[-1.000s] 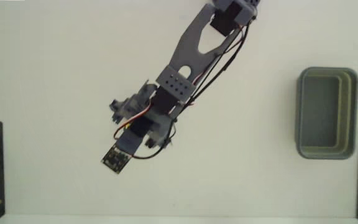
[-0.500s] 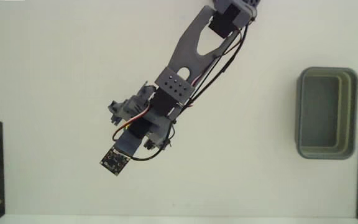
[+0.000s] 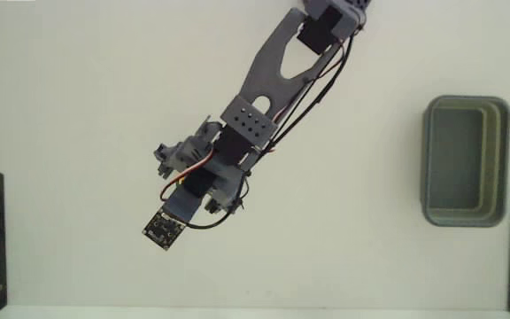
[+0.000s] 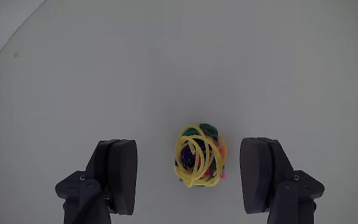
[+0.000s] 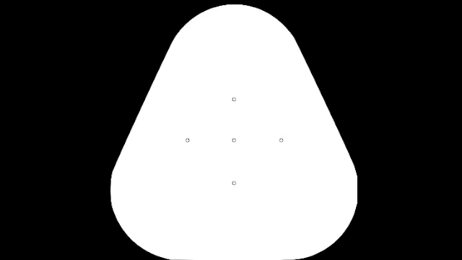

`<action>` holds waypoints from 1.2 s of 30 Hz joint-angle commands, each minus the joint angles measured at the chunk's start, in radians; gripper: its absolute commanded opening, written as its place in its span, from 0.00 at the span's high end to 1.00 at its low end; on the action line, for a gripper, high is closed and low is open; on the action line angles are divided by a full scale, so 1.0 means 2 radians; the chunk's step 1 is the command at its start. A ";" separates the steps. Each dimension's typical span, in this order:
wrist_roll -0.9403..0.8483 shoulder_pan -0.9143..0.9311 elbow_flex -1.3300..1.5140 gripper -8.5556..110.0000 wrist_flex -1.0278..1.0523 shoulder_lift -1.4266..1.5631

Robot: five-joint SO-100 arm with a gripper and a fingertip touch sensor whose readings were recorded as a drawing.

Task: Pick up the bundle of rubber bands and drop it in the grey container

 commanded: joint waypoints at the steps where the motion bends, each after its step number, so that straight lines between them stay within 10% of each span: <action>1: 0.002 0.012 0.001 0.00 -0.014 0.018; 36: 0.002 0.012 0.076 0.00 -0.090 0.018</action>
